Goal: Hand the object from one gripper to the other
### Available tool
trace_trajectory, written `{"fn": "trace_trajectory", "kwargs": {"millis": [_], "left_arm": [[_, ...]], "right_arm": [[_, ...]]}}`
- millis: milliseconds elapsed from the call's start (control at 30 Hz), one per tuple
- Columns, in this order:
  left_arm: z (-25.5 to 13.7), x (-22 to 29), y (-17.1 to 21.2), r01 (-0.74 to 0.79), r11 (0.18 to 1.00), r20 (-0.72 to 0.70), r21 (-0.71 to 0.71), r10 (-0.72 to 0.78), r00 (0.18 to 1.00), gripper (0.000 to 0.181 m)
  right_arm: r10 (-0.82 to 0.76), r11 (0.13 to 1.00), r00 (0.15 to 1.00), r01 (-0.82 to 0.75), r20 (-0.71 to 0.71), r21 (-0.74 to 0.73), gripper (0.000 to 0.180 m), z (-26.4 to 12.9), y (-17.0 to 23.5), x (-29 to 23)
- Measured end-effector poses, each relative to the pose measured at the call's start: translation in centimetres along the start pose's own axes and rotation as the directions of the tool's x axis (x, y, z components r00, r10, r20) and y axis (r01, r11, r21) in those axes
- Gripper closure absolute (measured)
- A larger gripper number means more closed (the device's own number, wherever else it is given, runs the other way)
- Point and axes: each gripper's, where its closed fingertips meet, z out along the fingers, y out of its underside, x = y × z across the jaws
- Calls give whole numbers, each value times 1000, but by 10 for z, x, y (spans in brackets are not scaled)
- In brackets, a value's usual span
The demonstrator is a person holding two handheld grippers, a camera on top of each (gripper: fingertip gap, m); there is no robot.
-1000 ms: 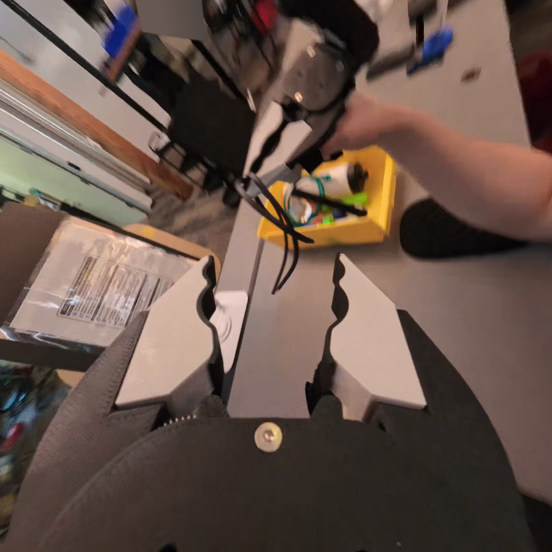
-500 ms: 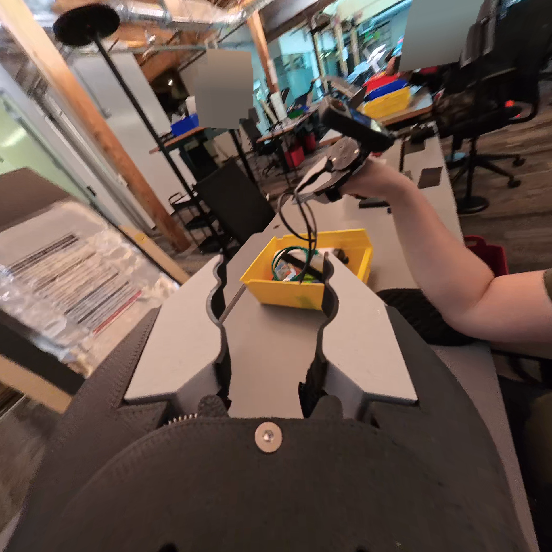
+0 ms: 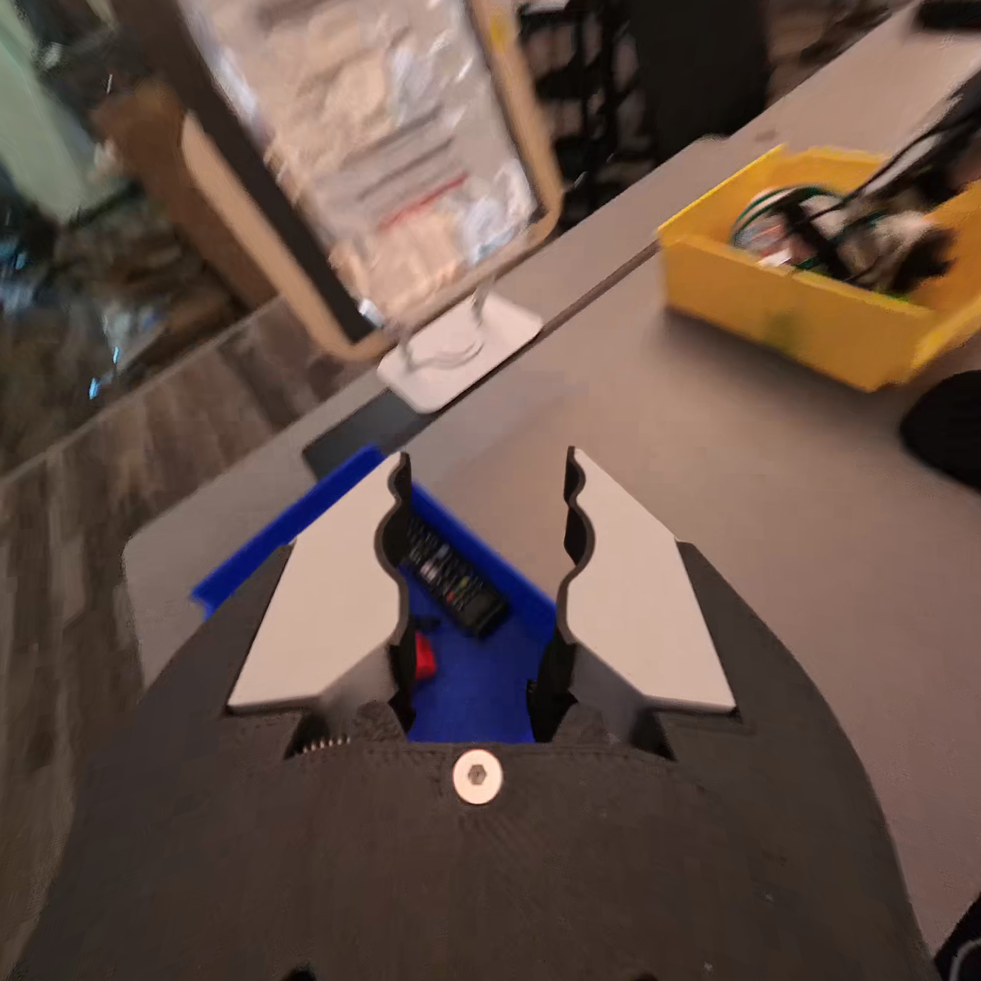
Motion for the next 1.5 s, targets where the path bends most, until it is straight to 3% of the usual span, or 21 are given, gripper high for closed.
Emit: {"fn": "trace_trajectory", "kwargs": {"millis": [133, 233, 433, 667, 933, 1033, 1300, 1400, 1500], "left_arm": [[8, -60, 65, 112, 969, 174, -219, -74, 982, 132], [16, -84, 107, 202, 923, 212, -327, -137, 968, 130], [36, -93, 202, 359, 704, 234, -613, -273, 933, 121], [60, -87, 245, 405, 568, 238, -717, -346, 907, 106], [75, -85, 270, 378, 474, 270, -795, -281, 921, 110], [77, -84, 275, 368, 452, 269, -813, -270, 925, 120], [73, -86, 262, 383, 481, 269, -789, -289, 919, 121], [65, -92, 233, 415, 572, 277, -708, -315, 908, 121], [63, -84, 175, 414, 735, 168, -538, -387, 906, 121]], "right_arm": [[106, 994, 994, -107, 39, 19, 149, -14, -2, 1], [92, 994, 996, -91, -16, 56, 136, -42, -1, 7], [86, 990, 996, -82, -35, 119, 131, -101, -1, -8], [21, 992, 999, -16, -37, 124, 130, -118, -2, -26], [-33, 992, 999, 34, -16, 123, 130, -115, -7, -36], [-48, 991, 999, 50, -16, 125, 130, -116, -8, -38], [-68, 988, 997, 70, -22, 134, 131, -119, -11, -41], [-75, 986, 997, 80, -37, 146, 131, -122, -15, -43], [-103, 978, 993, 113, -63, 176, 133, -128, -24, -47]]}}
